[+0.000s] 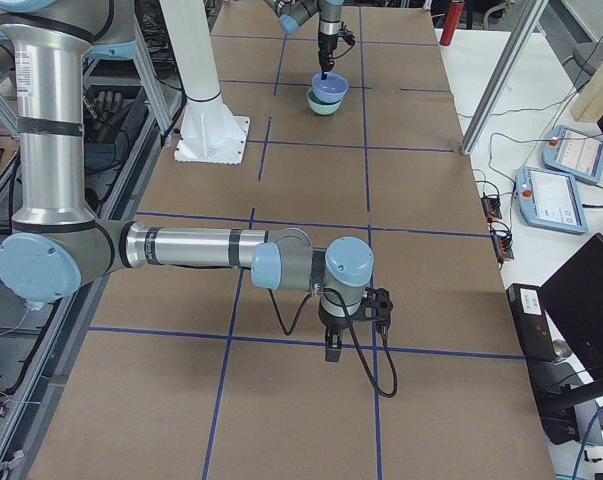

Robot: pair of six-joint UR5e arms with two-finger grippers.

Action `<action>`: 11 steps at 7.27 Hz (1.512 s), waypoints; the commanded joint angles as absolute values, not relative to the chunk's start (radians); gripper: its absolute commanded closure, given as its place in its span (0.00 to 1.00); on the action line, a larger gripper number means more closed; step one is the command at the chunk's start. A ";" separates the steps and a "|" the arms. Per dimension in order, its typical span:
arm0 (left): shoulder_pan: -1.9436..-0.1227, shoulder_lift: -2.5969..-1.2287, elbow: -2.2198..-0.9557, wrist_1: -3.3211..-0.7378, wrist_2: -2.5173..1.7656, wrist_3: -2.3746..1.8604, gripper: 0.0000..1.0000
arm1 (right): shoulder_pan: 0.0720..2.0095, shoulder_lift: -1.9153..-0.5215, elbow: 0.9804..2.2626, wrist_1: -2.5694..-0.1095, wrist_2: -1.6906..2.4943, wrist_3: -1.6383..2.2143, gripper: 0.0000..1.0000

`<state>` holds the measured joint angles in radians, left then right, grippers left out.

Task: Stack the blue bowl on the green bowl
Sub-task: 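Lift the blue bowl with the left gripper and carry it over the green bowl, then lower the blue bowl into the green bowl and open the left gripper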

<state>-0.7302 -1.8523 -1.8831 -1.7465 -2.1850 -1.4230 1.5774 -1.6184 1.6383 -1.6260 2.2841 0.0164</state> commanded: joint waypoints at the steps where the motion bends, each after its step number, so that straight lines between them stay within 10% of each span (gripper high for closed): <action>1: -0.713 -1.852 -1.876 -1.749 -2.186 -1.424 1.00 | 1.577 -1.618 1.638 -1.626 2.284 0.015 0.00; 4: -0.696 -1.852 -1.861 -1.749 -2.186 -1.422 1.00 | 1.577 -1.618 1.638 -1.626 2.284 0.015 0.00; 8: -0.696 -1.850 -1.873 -1.749 -2.187 -1.420 0.01 | 1.577 -1.618 1.638 -1.626 2.284 0.017 0.00; 11: -0.777 -1.774 -1.969 -1.740 -2.198 -1.284 0.00 | 1.577 -1.618 1.638 -1.626 2.284 0.015 0.00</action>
<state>-0.7315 -1.8130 -1.9330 -1.7459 -2.1965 -1.3753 1.5779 -1.6183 1.6383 -1.6260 2.2841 0.0155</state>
